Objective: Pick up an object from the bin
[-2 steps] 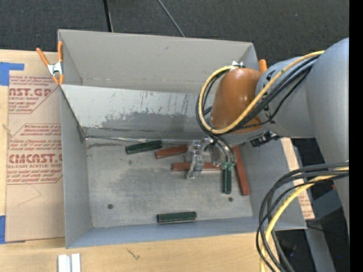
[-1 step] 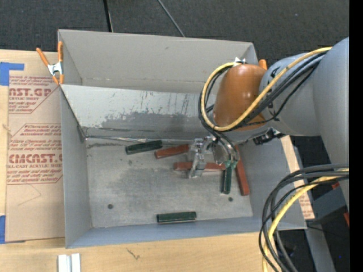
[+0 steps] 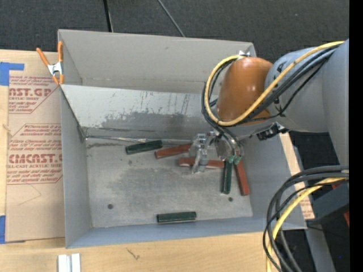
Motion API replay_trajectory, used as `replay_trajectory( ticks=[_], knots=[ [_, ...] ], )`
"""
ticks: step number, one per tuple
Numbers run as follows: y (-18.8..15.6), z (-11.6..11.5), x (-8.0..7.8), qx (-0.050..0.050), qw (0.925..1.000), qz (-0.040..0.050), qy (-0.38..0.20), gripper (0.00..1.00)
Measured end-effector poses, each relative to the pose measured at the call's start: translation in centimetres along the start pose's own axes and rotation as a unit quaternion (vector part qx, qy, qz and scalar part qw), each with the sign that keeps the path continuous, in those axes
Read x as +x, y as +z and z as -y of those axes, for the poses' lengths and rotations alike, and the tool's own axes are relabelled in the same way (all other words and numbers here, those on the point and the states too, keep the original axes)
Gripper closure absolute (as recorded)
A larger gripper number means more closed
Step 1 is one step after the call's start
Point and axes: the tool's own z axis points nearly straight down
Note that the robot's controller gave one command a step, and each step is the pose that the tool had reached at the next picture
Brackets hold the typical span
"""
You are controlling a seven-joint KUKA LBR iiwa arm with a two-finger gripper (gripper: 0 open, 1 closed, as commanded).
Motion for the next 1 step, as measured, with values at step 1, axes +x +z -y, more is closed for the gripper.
replay_trajectory(
  ticks=[1],
  knots=[
    [-1.89,0.00,-0.16,0.000,1.0000,0.0028,0.000,1.00]
  ],
)
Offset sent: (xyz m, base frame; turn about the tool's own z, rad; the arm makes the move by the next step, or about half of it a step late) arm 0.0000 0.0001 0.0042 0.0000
